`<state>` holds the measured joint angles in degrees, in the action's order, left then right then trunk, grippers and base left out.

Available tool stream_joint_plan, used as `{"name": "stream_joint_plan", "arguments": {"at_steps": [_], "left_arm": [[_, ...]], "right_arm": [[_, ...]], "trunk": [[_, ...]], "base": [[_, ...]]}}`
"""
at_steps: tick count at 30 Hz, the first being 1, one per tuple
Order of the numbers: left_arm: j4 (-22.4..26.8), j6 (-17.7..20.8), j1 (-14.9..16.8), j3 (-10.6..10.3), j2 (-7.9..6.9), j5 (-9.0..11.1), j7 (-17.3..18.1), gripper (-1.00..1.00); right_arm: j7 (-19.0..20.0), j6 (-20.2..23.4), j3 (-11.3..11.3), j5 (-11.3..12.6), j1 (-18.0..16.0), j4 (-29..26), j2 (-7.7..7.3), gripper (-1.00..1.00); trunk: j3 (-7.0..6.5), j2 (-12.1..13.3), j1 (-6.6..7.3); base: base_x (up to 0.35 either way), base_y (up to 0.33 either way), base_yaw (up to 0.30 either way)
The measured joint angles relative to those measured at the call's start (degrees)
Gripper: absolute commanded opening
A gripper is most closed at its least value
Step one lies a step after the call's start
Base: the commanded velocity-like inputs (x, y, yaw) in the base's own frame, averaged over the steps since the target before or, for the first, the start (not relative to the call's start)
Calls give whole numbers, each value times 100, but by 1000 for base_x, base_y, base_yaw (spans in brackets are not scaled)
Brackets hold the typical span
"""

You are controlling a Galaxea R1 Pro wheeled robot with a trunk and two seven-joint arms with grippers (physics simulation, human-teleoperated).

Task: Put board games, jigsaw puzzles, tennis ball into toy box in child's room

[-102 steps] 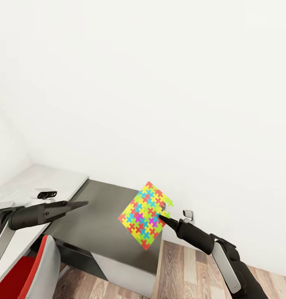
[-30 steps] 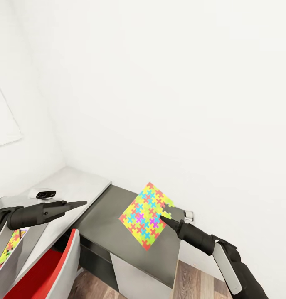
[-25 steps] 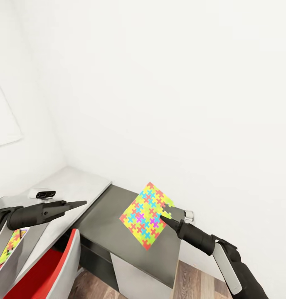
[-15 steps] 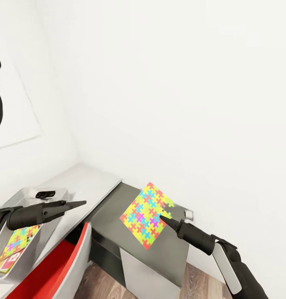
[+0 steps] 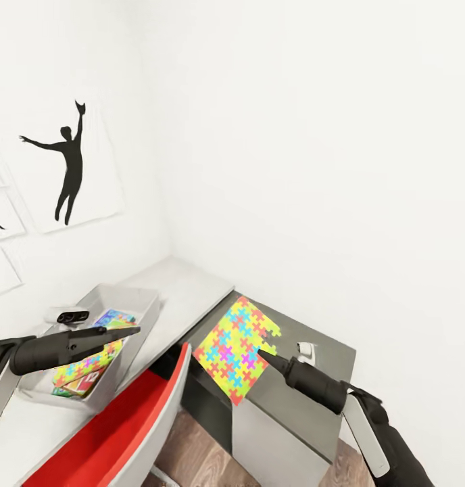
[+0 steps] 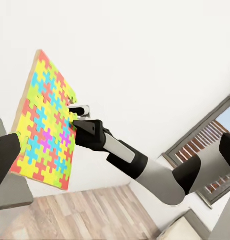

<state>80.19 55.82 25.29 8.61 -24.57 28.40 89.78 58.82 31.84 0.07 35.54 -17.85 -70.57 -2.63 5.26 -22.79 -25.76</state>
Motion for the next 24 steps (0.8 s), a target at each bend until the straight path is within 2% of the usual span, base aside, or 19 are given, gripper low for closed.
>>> {"name": "stream_joint_plan", "arguments": {"at_steps": [3, 5, 7, 10, 11, 14, 15, 19, 24], "left_arm": [[-27, 0, -8, 58, -107, 15, 0, 100], [-49, -5, -11, 77, -159, 21, 0, 100], [-57, -7, -12, 84, -178, 25, 0, 100], [-64, -8, -11, 87, -189, 23, 1, 100], [-65, -9, -11, 88, -191, 24, 1, 100], [-65, -9, -11, 89, -194, 24, 1, 100], [-66, -9, -11, 89, -194, 20, 1, 100], [-67, -9, -12, 90, -195, 18, 1, 100], [-65, -9, -11, 90, -195, 17, 1, 100]], "right_arm": [[-217, 176, 4, 59, -215, -6, 43, -100], [-573, 623, 1, 99, -596, -15, 101, -100], [-927, 1003, 3, 100, -970, 5, 220, -100], [-1572, 1410, 12, 119, -1519, 79, 498, -100], [-1824, 1488, 10, 120, -1740, 163, 600, -100], [-2243, 1566, 10, 106, -2166, 480, 759, -100], [-2437, 1565, 8, 82, -2438, 879, 850, -100], [-2621, 1544, 11, 78, -2838, 1750, 980, -100], [-2661, 1445, 15, 96, -2947, 2044, 1012, -100]], "trunk": [[-1, 0, 0], [-1, 1, 0], [-1, 0, 0], [-1, 1, 0], [-1, 0, 1], [0, 0, 1], [-1, 2, 0], [0, 0, 1], [0, 0, 1]], "base": [[-113, 137, 291], [-107, 106, 291], [-72, 60, 291], [-31, 25, 291], [-15, 12, 291], [-7, 6, 291], [-3, 3, 291], [-1, 2, 291], [0, 77, 291]]}}
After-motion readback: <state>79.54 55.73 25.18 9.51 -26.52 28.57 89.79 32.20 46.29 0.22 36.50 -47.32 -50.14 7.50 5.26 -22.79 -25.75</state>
